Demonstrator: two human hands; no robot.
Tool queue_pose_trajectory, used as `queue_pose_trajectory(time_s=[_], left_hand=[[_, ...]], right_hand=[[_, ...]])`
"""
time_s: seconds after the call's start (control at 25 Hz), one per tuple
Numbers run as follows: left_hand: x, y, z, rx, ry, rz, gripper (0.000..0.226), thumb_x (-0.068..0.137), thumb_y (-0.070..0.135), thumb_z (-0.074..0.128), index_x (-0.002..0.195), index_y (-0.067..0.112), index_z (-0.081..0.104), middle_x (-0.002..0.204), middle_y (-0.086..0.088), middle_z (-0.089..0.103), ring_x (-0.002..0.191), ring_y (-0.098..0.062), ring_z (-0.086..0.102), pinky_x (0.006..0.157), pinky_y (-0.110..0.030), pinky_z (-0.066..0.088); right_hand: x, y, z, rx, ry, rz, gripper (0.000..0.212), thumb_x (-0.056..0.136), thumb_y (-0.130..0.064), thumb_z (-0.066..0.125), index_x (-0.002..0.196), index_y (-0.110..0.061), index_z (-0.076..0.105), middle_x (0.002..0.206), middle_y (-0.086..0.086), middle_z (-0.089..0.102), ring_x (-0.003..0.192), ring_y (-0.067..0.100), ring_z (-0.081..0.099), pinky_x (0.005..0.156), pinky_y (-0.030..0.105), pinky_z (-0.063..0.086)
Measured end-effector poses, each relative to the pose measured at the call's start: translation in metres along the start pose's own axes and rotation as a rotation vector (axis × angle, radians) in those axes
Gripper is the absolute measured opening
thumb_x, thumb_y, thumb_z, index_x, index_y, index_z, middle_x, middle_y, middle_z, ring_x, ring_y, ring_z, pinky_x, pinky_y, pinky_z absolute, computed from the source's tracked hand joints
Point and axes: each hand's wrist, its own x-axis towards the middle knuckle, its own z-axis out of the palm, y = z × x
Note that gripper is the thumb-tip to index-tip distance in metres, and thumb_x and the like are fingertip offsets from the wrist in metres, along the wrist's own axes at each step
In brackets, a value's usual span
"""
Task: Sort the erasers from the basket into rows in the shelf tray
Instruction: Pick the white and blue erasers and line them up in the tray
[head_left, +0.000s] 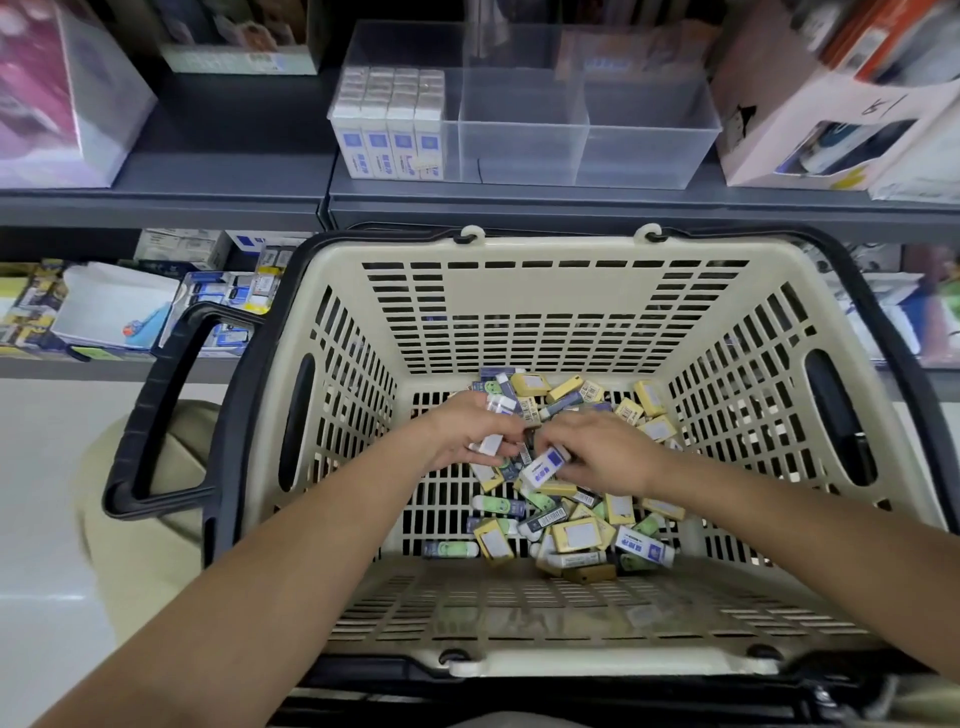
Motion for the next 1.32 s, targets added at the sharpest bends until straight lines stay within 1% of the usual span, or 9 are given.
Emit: queue_pose_trajectory(time_s=[0.12,0.24,0.4,0.52,0.8,0.88,1.0,1.16,1.32], left_hand=[[-0.003,0.0,0.001,-0.08,-0.189,-0.086,0.036,0.086,0.022,0.065,0.118,0.009,0.054,0.102,-0.013,0.069,0.086,-0.02,0.069,0.064,-0.033,0.058],[-0.007,0.004,0.002,-0.148,-0.393,-0.145,0.025,0.085,0.022,0.064,0.108,0.013,0.058,0.088,-0.008,0.073,0.079,-0.018,0.071,0.057,-0.028,0.057],[-0.004,0.002,0.015,-0.132,-0.335,-0.144,0.039,0.082,0.004,0.067,0.119,0.009,0.055,0.077,-0.001,0.073,0.072,-0.012,0.07,0.062,-0.031,0.059],[-0.003,0.002,0.017,-0.144,-0.276,-0.129,0.046,0.08,-0.001,0.067,0.123,0.008,0.052,0.078,-0.002,0.072,0.07,-0.013,0.07,0.062,-0.034,0.059],[0.0,0.004,0.013,-0.17,-0.227,-0.106,0.054,0.078,-0.004,0.069,0.126,0.009,0.047,0.088,-0.005,0.069,0.074,-0.016,0.07,0.066,-0.039,0.06],[0.002,0.004,0.011,-0.18,-0.212,-0.103,0.057,0.077,-0.003,0.07,0.128,0.007,0.045,0.088,-0.004,0.068,0.074,-0.015,0.069,0.061,-0.036,0.059],[0.003,0.004,0.009,-0.168,-0.206,-0.075,0.032,0.078,-0.001,0.07,0.104,0.015,0.059,0.086,-0.002,0.069,0.072,-0.012,0.069,0.059,-0.032,0.058],[0.002,0.003,0.008,-0.155,-0.202,-0.075,0.026,0.079,-0.001,0.069,0.096,0.016,0.06,0.083,-0.003,0.068,0.073,-0.014,0.068,0.059,-0.032,0.057],[-0.003,0.002,0.011,-0.12,-0.228,-0.092,0.034,0.076,-0.003,0.07,0.101,0.012,0.053,0.082,-0.009,0.069,0.072,-0.019,0.068,0.062,-0.032,0.057]], right_hand=[[-0.004,-0.007,-0.017,0.382,0.044,0.066,0.027,0.08,-0.023,0.07,0.09,-0.034,0.047,0.092,-0.006,0.06,0.082,0.014,0.059,0.072,0.032,0.05],[-0.009,-0.007,-0.028,0.504,0.057,0.198,0.037,0.071,-0.033,0.078,0.083,-0.037,0.044,0.079,-0.011,0.058,0.069,0.003,0.055,0.062,0.019,0.046],[-0.032,0.014,-0.025,0.175,-0.401,0.345,0.016,0.078,-0.033,0.071,0.088,-0.02,0.068,0.088,-0.005,0.069,0.08,0.01,0.062,0.081,0.031,0.053],[-0.048,0.016,-0.004,-0.025,-0.632,0.345,0.024,0.08,-0.027,0.07,0.1,-0.014,0.071,0.102,0.0,0.07,0.092,0.015,0.063,0.081,0.028,0.05],[-0.049,0.014,0.019,-0.182,-0.476,0.384,0.029,0.077,-0.04,0.071,0.088,-0.014,0.072,0.092,0.0,0.07,0.089,0.017,0.062,0.061,0.026,0.046],[-0.05,0.013,0.023,-0.076,-0.439,0.383,0.021,0.076,-0.034,0.072,0.086,-0.016,0.072,0.092,-0.002,0.069,0.091,0.014,0.061,0.062,0.026,0.047],[-0.05,0.011,0.023,0.112,-0.455,0.364,0.015,0.077,-0.024,0.073,0.088,-0.014,0.071,0.095,-0.001,0.069,0.088,0.012,0.06,0.077,0.028,0.051],[-0.051,0.011,0.018,0.279,-0.531,0.346,0.014,0.077,-0.01,0.071,0.082,-0.019,0.061,0.077,-0.01,0.059,0.07,0.006,0.053,0.057,0.012,0.041],[-0.044,0.007,0.003,0.405,-0.544,0.341,0.022,0.081,-0.005,0.066,0.103,-0.008,0.065,0.081,-0.009,0.058,0.071,0.004,0.053,0.058,0.01,0.043]])
